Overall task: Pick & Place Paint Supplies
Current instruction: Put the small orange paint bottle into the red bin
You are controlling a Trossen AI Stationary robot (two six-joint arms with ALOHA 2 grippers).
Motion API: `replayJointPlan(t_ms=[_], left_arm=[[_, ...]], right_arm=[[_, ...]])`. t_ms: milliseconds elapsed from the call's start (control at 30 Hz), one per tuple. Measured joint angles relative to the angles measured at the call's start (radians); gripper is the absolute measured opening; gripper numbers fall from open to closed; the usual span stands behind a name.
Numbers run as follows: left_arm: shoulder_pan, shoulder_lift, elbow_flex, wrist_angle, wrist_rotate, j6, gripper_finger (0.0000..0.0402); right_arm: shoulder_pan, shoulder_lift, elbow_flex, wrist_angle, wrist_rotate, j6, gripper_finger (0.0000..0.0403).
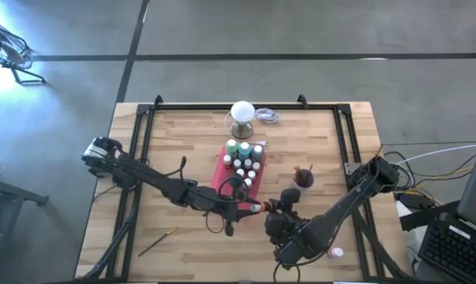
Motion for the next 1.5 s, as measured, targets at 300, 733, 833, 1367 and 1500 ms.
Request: replayJointPlan(t_ms=[300,733,833,1367,1500], left_arm=[[-0.001,-0.009,0.000,-0.041,-0.048,-0.023,0.0128],[0.000,-0.097,-0.002,-0.364,-0.243,-0.120,0.0126],[0.000,-0.141,-0.003,-0.486,-0.277,-0.195,0.0126],[0.134,-0.308,0.024,-0.975,-0.231,-0.588,0.0126],[0.187,-0.275,0.011,-0.978,-0.168,-0.594,0.0126]], right_arm=[[-0.001,0.000,0.000,-0.001,-0.003,0.008,0.0156],[0.000,0.000,0.000,-0.081,-0.055,0.159,0.0204],[0.001,0.000,-0.001,-0.127,-0.056,0.217,0.0208],[-0.014,0.000,-0.004,-0.139,-0.048,0.240,0.0183],[-0.015,0.000,-0.004,-0.139,-0.048,0.238,0.0173]])
